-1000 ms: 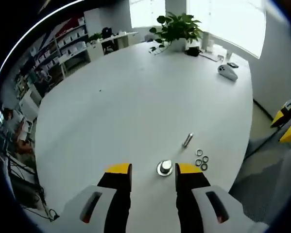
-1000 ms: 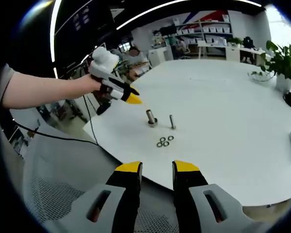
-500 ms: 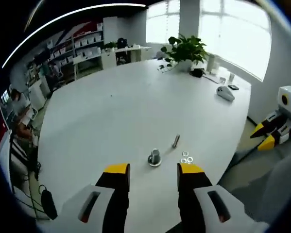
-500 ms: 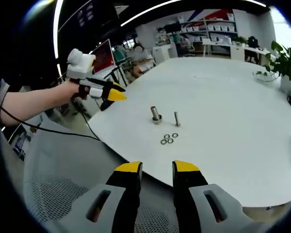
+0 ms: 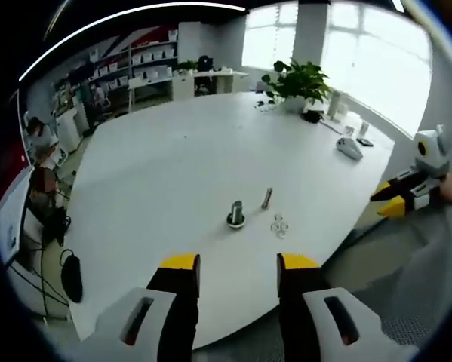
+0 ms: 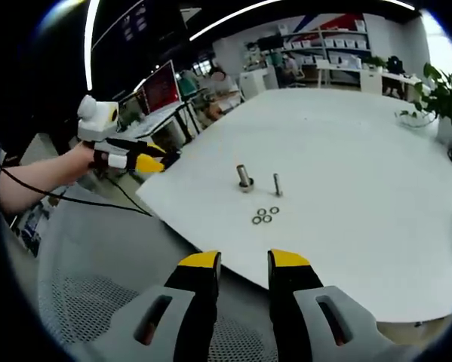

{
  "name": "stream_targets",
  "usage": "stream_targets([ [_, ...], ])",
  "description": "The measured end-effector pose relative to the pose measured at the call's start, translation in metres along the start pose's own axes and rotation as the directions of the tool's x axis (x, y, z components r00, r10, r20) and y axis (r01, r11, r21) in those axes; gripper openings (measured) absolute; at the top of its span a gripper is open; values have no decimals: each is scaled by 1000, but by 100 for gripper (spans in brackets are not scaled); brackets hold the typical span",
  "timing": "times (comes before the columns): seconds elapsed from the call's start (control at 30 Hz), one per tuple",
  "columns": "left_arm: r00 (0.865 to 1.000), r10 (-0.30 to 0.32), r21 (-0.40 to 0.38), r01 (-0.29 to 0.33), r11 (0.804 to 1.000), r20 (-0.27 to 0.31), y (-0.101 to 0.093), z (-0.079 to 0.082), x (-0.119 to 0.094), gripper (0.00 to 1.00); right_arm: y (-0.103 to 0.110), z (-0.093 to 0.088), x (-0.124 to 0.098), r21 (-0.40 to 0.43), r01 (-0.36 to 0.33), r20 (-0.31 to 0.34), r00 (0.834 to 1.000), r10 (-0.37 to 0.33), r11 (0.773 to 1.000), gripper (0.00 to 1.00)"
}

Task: Place the washer onto the threaded stud by aligning its center hole with the stud, sliding it down to the base, and recovering from edge contact or off-axis alignment until the washer reaches the visible bottom stop.

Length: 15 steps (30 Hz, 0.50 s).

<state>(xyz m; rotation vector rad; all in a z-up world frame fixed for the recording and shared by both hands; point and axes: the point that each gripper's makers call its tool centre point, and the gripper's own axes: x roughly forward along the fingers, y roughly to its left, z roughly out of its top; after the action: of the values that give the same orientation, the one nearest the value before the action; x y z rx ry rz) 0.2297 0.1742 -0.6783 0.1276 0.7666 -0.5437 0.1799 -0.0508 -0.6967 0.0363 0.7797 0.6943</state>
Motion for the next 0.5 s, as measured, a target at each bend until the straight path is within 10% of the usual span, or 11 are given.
stream_targets([
  [0.5,1000,-9,44,10,999,-20,-4,-20,-19,40,-1,-1,0,0,6,-6,1000,-6,1000,27],
])
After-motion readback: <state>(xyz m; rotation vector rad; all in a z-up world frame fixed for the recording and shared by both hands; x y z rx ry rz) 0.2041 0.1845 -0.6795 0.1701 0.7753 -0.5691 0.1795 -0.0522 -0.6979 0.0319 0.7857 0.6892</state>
